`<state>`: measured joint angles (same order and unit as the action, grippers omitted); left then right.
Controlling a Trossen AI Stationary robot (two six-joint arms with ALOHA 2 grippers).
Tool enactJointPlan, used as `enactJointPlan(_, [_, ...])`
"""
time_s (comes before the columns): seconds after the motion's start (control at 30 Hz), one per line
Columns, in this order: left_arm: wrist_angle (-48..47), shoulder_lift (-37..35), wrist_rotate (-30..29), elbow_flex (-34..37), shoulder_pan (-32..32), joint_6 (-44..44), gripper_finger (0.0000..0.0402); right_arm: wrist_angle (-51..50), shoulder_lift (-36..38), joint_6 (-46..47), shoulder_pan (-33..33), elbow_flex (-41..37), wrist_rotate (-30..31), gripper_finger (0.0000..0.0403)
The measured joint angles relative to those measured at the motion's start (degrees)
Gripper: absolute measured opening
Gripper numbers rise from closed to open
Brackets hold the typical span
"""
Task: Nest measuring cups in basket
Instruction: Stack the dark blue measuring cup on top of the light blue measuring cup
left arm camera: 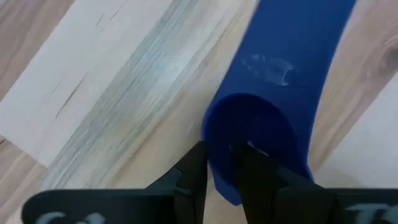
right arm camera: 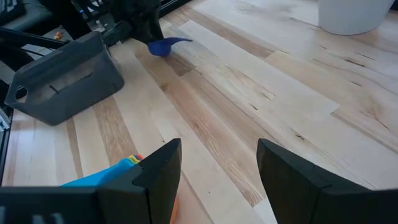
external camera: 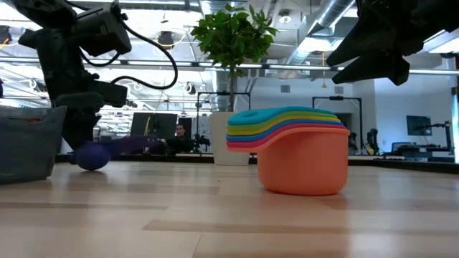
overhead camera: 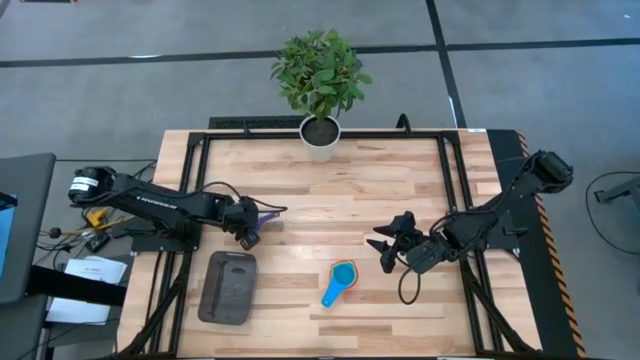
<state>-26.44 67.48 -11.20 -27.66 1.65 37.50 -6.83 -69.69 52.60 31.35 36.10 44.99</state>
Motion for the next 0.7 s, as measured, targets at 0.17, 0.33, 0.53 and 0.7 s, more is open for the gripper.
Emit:
enactJointPlan(0.17, [0.2, -0.1, -1.3, 0.0, 0.0, 0.3, 0.0066, 0.0, 0.0, 0.0, 0.0, 0.0, 0.0, 0.0234])
enactJointPlan(0.33, [0.3, -0.4, -2.1, 0.0, 0.0, 0.2, 0.0078, 0.0, 0.0, 0.0, 0.0, 0.0, 0.0, 0.0234])
enactJointPlan(0.53, [0.3, -0.4, -0.6, 0.0, 0.0, -1.1, 0.0084, 0.0, 0.0, 0.0, 0.0, 0.0, 0.0, 0.0234])
enactJointPlan(0.7, [0.3, -0.4, 0.5, 0.0, 0.0, -3.3, 0.0066, 0.0, 0.0, 0.0, 0.0, 0.0, 0.0, 0.0234])
